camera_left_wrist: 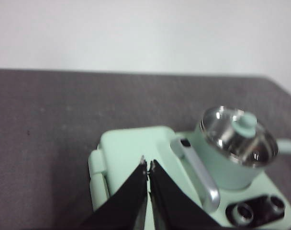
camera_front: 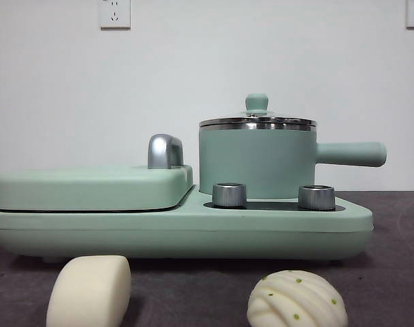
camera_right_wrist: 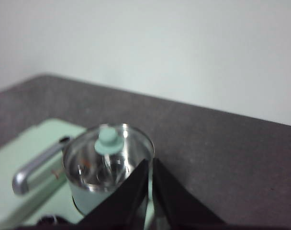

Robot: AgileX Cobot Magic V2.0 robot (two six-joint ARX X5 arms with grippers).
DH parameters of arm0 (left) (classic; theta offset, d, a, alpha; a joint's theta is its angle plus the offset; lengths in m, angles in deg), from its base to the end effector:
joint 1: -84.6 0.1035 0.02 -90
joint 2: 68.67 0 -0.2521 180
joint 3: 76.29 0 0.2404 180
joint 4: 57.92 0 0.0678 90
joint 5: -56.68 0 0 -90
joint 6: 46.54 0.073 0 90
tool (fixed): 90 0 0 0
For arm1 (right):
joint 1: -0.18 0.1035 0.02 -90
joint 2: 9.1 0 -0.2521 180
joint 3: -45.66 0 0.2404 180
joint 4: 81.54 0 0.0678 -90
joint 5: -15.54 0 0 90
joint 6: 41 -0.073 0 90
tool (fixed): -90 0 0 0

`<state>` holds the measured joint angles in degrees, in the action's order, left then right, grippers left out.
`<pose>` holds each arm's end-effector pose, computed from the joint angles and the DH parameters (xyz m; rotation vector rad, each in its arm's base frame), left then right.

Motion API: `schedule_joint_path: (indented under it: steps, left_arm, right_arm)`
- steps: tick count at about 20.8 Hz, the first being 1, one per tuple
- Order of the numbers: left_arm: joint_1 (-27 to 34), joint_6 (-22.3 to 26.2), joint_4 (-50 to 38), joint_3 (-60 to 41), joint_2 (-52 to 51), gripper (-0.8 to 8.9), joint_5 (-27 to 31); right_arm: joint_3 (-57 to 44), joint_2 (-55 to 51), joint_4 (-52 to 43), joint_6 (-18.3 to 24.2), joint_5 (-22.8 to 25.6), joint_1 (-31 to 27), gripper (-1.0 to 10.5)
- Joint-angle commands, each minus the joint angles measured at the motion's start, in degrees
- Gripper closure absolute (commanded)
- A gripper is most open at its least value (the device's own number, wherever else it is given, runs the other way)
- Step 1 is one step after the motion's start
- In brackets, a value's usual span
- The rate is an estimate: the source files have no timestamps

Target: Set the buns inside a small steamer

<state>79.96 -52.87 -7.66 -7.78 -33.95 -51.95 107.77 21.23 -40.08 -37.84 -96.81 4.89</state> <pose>0.1416 -0.0349 0.3420 -0.1435 0.3094 -0.3872 0.1374 0.0392 0.3347 -0.0279 0.1555 0.4756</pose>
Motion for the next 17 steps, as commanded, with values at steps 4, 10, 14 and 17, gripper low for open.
schedule_joint_path:
  steps: [4,10,14,17]
  left_arm:
    - [-1.8,12.3,5.1,4.9,5.6,8.04,-1.0]
    - [-3.8,18.1,6.7,5.5,8.1,7.96,-0.9]
    - [-4.4,18.1,6.3,5.5,8.3,5.72,-0.9]
    - [-4.5,18.1,6.6,5.5,8.3,5.56,-0.9]
  right_arm:
    - [2.6,2.5,4.8,11.5,-0.1,1.5,9.3]
    - [2.8,3.7,9.0,15.3,0.3,3.3,7.7]
    - [2.8,3.7,9.4,15.6,0.9,3.8,6.1]
    - [2.8,3.6,9.5,15.4,1.6,3.8,6.1]
